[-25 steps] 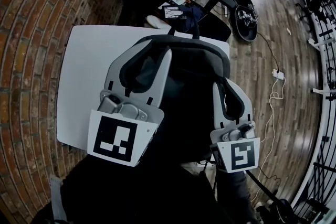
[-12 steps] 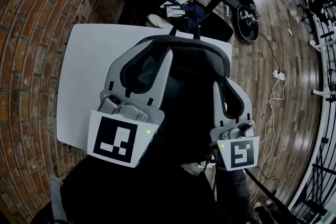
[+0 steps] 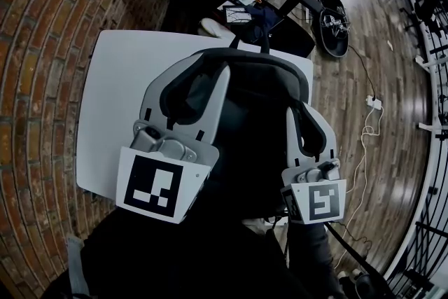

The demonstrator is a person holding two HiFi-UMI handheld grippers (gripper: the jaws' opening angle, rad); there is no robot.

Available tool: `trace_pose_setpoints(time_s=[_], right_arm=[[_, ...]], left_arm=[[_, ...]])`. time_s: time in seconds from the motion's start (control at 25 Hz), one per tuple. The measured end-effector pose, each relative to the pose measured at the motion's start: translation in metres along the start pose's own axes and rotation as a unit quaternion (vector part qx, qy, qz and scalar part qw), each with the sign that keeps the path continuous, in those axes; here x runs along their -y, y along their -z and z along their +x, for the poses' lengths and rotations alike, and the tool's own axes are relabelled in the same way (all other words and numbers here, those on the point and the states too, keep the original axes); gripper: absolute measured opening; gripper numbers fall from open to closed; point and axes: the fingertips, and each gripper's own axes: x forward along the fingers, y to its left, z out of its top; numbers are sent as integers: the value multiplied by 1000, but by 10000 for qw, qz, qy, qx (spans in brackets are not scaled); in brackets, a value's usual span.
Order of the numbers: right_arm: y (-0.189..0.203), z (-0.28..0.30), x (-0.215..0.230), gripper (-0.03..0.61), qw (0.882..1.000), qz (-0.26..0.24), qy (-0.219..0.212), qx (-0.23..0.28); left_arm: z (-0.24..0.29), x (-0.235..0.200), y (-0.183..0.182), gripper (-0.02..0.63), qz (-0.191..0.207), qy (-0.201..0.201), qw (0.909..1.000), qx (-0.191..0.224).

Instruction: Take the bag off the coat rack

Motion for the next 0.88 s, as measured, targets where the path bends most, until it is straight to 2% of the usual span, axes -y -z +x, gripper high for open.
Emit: trace_pose_setpoints(time_s=[0.88], right_arm=[[22, 22, 2, 57, 9997, 67, 6, -241]], left_arm=[[2, -25, 13, 83, -79, -152, 9998, -105]])
